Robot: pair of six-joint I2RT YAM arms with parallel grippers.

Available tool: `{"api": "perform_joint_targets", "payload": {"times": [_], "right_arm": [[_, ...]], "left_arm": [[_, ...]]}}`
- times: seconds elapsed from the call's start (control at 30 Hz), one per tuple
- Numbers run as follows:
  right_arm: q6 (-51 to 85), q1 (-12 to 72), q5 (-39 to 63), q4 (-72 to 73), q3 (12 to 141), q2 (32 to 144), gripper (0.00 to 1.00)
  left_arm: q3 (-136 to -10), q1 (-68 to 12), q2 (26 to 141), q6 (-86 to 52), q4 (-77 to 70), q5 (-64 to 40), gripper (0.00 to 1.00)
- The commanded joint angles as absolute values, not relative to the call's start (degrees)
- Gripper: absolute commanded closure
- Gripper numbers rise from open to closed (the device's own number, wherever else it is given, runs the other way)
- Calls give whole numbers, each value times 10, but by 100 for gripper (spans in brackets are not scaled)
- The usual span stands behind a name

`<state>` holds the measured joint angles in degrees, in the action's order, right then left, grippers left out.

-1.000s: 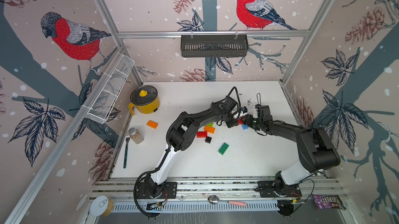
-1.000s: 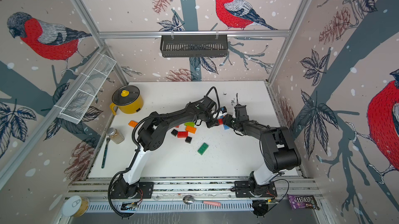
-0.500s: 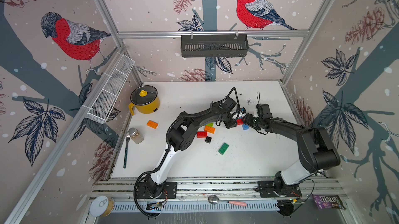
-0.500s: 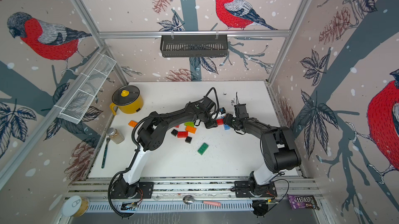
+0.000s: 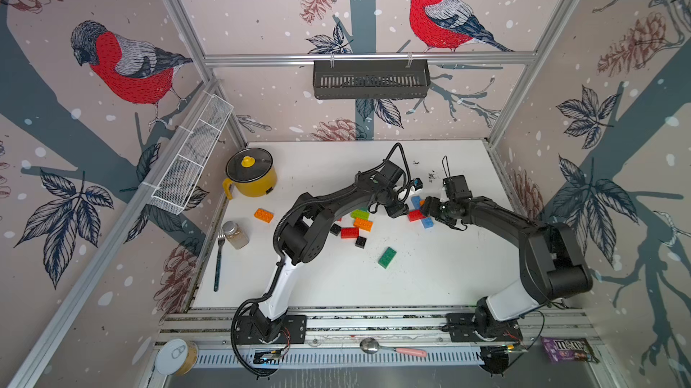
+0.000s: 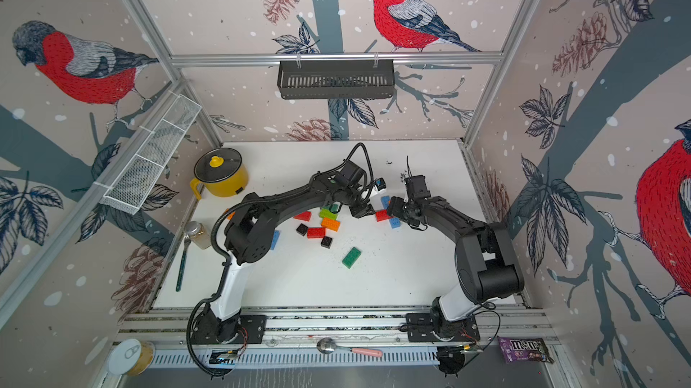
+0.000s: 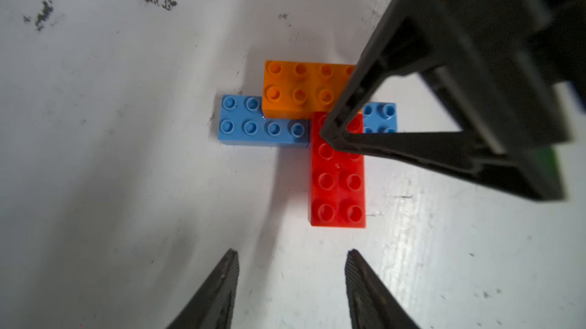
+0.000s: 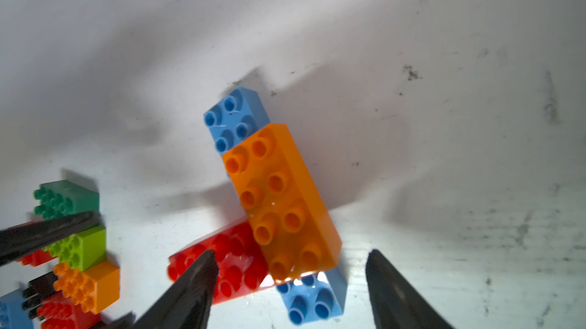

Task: Assemble a small pinwheel with lego
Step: Assemble the lego brick with the lego brick, then adjust the lego brick at the center of the board.

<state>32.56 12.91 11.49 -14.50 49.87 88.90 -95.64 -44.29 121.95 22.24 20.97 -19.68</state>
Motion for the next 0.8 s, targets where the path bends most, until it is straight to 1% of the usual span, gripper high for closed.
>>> {"api": "perform_joint_targets", "payload": {"times": [0.0, 0.03, 0.1, 0.13, 0.2, 0.3, 0.47, 0.6, 0.67, 0.77], "right_arm": [[302, 131, 137, -160, 513, 872, 16], [299, 131, 142, -160, 516, 866, 14], [295, 132, 145, -161, 522, 854, 11], [291, 132, 147, -162, 524, 847, 8], [288, 132, 149, -161, 525, 834, 5], [288, 132, 159, -154, 521, 814, 0], [286, 134, 146, -145, 506, 787, 1], [296, 133, 134, -127, 472, 766, 1], [301, 134, 131, -115, 451, 759, 1], [306, 133, 130, -99, 417, 752, 1]], "left_arm": [[-881, -440, 1146, 179, 100, -232, 38], [-849, -440, 1117, 157, 66, -234, 34], [-790, -439, 1064, 117, 11, -223, 9], [-762, -440, 1038, 100, -10, -221, 3], [-709, -444, 990, 61, -53, -196, 2], [-645, -458, 918, 22, -78, -148, 2], [-583, -479, 820, -86, -47, 3, 2], [-575, -480, 756, -204, 58, 168, 2], [-549, -480, 725, -227, 78, 211, 2], [-484, -478, 677, -254, 58, 249, 2]]}}
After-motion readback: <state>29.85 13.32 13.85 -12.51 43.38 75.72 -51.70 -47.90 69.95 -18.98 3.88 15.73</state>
